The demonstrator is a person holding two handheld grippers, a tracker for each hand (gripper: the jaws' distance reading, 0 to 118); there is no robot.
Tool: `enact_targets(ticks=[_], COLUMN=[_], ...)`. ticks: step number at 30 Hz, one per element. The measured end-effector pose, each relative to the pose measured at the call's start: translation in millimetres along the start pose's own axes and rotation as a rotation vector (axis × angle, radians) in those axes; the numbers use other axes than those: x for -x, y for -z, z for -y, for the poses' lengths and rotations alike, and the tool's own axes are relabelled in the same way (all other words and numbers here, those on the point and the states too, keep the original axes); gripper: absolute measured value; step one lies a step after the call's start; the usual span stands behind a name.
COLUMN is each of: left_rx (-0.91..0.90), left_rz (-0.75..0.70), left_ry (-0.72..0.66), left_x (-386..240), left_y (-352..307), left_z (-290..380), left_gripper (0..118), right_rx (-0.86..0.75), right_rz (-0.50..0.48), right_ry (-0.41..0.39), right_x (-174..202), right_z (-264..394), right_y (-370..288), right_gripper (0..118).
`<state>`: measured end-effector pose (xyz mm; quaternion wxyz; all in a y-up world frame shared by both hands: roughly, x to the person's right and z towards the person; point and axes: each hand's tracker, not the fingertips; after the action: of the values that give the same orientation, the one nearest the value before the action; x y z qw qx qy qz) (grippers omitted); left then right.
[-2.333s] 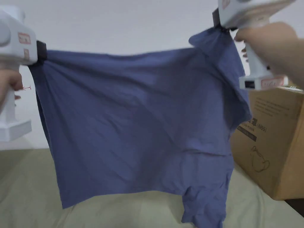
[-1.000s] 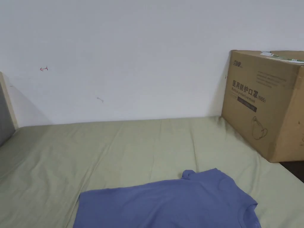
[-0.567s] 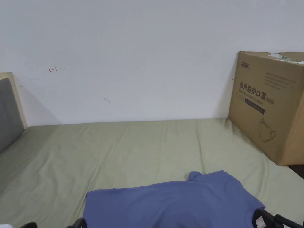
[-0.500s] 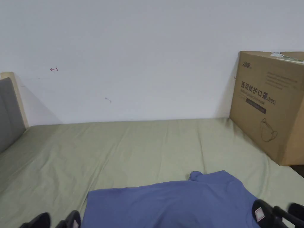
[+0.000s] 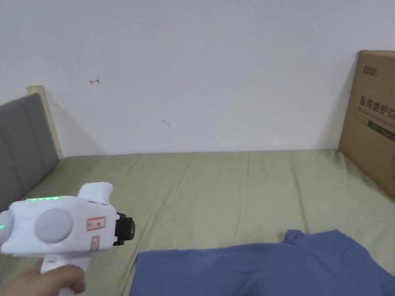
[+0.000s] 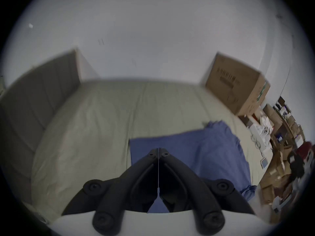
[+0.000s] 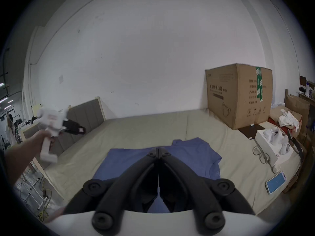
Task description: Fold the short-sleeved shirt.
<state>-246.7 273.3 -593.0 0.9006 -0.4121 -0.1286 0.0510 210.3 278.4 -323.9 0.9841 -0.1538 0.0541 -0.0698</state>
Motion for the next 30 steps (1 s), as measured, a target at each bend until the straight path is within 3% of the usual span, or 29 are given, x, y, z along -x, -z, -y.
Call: enact_targets(ticks=[2,3,4,5,6,7,11,14,15,17,19,20,22,23,24,26,29,30], left_rx=[0.013,0.056,0.045,0.066,0.090,0.101,0.141,0.232,0.262,0.224,0.241,0.225,0.135,0.068,0.042,0.049,0.064,0.056], left_rz=[-0.030,-0.035,-0.138,-0.175,-0.186,-0.191,-0.184,-0.105,-0.090,-0.197,-0.173,-0.173,-0.216,-0.215,-0.199,-0.168,-0.204,-0.208], left_ry=[-0.025,-0.036,-0.017,-0.017,-0.023,-0.041,-0.056,-0.034,0.014,0.203,0.070,0.046,0.048,0.043,0.044,0.063,0.133,0.134], left_x=[25,37,48,59,66,73,84,82,76,65,71,71,66,63,61,53,47,49], left_y=[58,90,114,137,154,171,216,239,246,249,249,246,232,223,217,207,201,197], left_z=[-16,-17,-21,-21,-19,-14,1,18,26,30,25,23,23,20,19,21,18,17], left_gripper=[2,15,41,89,112,118,117,118,118,118,118,110,107,97,74,0,0,0], right_rx=[0.041,0.060,0.080,0.097,0.117,0.136,0.196,0.228,0.238,0.253,0.260,0.255,0.244,0.257,0.290,0.385,0.408,0.435], right_rz=[0.024,0.027,0.027,0.027,0.030,0.028,0.019,0.020,0.023,0.027,0.045,0.057,0.060,0.094,0.137,0.178,0.189,0.228], right_ry=[-0.012,-0.012,-0.009,-0.003,0.005,0.016,0.060,0.047,0.042,0.043,0.048,0.063,0.123,0.126,0.113,0.135,0.229,0.171], right_x=[-5,-8,-11,-13,-15,-17,-23,-23,-25,-26,-29,-32,-43,-50,-58,-87,-134,-143], right_z=[4,5,9,12,14,17,31,41,44,48,48,46,36,29,23,2,-25,-37], right_y=[16,25,33,41,49,56,78,87,90,93,98,98,103,109,115,141,190,217], right_gripper=[0,0,0,0,0,0,0,0,0,0,0,0,0,0,0,0,0,0])
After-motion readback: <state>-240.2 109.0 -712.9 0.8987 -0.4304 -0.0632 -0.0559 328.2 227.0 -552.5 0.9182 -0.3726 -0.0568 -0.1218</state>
